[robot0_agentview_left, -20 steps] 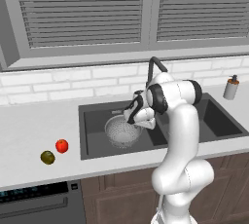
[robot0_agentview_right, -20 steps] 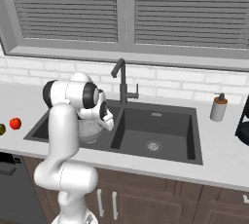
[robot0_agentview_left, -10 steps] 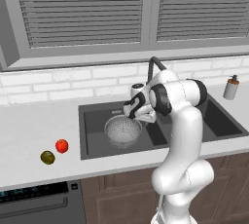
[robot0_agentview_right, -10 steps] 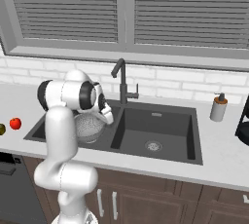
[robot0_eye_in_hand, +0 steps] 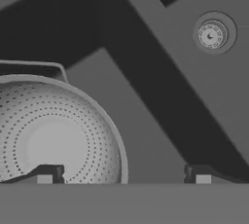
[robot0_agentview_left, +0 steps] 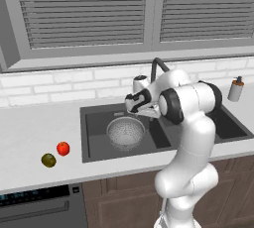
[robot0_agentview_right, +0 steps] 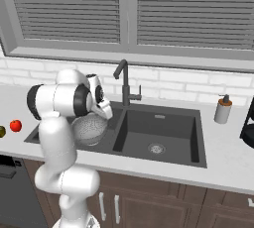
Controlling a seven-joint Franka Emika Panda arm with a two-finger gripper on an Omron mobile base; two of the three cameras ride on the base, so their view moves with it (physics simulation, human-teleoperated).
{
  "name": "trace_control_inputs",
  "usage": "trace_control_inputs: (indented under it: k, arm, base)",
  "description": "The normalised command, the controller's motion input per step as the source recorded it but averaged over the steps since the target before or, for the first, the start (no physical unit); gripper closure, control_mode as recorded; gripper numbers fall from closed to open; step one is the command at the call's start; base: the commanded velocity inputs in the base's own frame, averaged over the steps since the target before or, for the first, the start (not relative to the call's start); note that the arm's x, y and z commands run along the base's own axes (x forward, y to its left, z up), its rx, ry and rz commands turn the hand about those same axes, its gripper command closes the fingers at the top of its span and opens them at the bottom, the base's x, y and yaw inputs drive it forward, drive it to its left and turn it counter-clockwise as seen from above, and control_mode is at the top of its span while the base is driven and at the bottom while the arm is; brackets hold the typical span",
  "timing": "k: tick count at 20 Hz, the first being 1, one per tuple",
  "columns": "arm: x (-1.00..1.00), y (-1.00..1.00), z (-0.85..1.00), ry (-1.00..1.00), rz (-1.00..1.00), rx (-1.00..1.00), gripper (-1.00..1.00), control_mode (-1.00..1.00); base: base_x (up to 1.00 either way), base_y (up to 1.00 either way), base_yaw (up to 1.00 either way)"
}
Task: Put the colander in the sink, put the apple, kiwi in the colander, and turn on the sink faucet and pour water over the colander.
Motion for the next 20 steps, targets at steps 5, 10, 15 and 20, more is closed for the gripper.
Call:
trace_control_inputs:
  k: [5, 10, 15, 20]
  arm:
    - [-0.86, 0.0, 0.13, -0.11, 0.16, 0.11, -1.0, -1.0]
    - [-0.88, 0.11, 0.43, -0.12, 0.25, 0.04, -1.0, -1.0]
    - [-0.35, 0.58, 0.74, -0.01, 0.23, 0.0, -1.0, -1.0]
    - [0.0, 0.97, 0.56, 0.01, 0.21, 0.0, -1.0, -1.0]
  base:
    - [0.0, 0.0, 0.0]
    - [0.0, 0.0, 0.0]
    - [0.0, 0.0, 0.0]
    - [0.0, 0.0, 0.0]
